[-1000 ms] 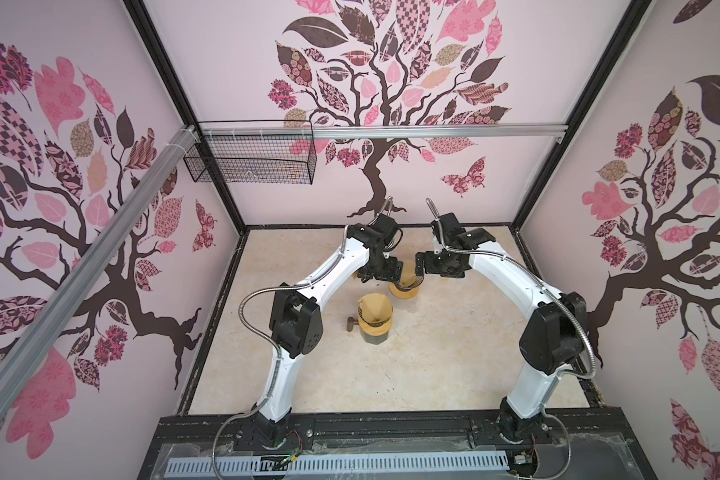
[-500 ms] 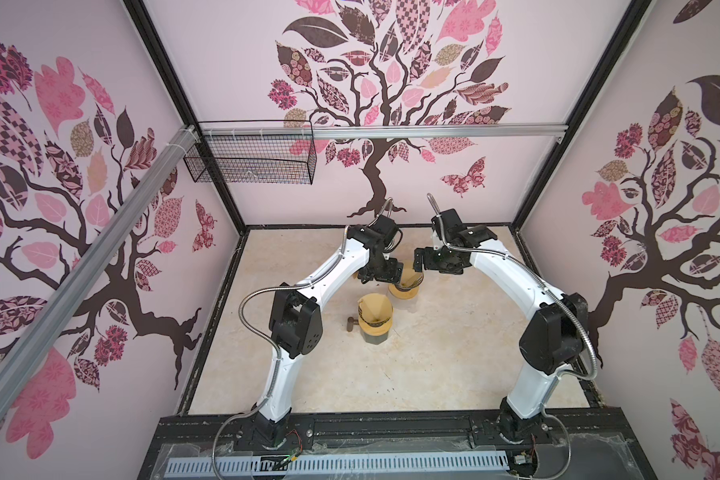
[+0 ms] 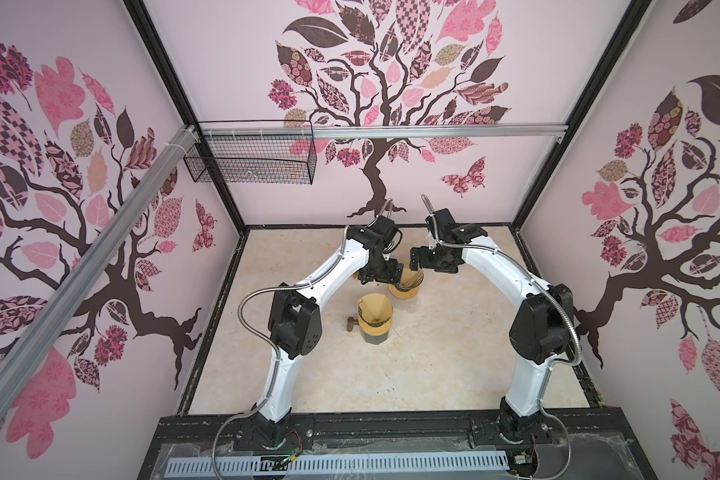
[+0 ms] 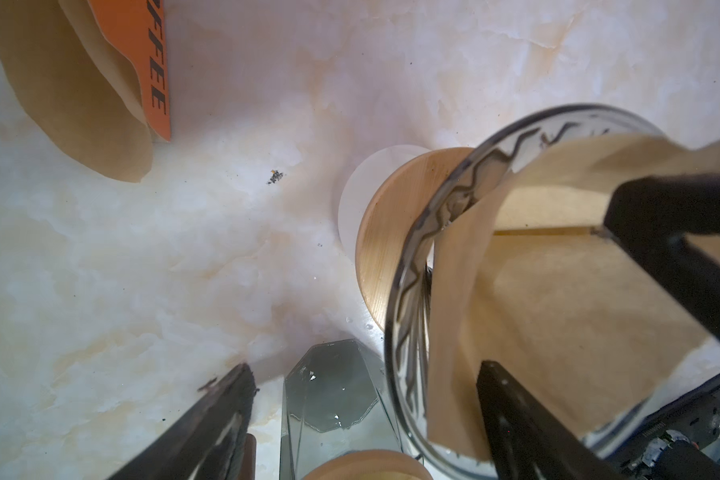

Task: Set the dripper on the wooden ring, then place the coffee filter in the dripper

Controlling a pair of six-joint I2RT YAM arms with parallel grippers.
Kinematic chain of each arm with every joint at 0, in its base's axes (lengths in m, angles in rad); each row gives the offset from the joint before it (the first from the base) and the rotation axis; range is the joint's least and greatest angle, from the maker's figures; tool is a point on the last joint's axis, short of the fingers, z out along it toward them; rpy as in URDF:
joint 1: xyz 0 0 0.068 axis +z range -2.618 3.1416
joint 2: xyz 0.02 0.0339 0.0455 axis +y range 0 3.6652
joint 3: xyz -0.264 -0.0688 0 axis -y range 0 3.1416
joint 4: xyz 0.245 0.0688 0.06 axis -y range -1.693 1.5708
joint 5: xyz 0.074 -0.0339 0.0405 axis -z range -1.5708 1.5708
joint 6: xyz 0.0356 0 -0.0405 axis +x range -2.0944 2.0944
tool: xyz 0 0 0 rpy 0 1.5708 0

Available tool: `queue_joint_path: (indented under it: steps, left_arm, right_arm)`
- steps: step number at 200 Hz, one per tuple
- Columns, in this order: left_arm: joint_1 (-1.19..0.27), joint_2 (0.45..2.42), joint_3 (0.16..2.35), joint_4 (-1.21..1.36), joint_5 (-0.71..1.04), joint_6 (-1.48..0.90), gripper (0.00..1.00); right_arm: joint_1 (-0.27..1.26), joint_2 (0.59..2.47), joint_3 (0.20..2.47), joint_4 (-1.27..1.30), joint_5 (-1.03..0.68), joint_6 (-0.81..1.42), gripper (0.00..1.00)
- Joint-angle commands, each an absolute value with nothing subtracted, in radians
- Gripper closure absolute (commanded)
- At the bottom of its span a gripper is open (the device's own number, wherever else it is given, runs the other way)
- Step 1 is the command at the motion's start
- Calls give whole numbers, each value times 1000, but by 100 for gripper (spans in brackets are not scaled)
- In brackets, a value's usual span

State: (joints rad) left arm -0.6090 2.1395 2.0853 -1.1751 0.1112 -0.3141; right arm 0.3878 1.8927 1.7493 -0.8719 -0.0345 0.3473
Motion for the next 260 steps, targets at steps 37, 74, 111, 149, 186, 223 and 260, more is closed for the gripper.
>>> queue_joint_path:
  steps: [37, 74, 111, 149, 186, 223, 260]
  left_arm:
    - [-605, 2095, 2083, -1177, 110, -304, 13]
    - [-605, 2079, 2097, -1180, 107, -305, 13]
    - [-604, 2066, 2125, -1179, 122, -314, 13]
    - [-604, 2063, 2141, -1184, 129, -318, 13]
    - [-604, 2034, 2160, -1191, 138, -318, 13]
    - [-603, 1953, 2151, -1178, 144, -308, 12]
    - [-601, 1817, 2088, -1157, 143, -286, 11]
  right_arm:
    - [391, 1893, 1775, -887, -40, 353, 0]
    - [390, 1859, 1740, -875, -50, 351, 0]
    - [390, 1844, 1722, -873, -64, 346, 0]
    - [390, 1835, 1725, -876, -73, 345, 0]
    - [391, 1815, 1732, -883, -84, 347, 0]
    - [391, 1767, 1744, -900, -89, 349, 0]
    - [391, 1657, 1721, -911, -61, 344, 0]
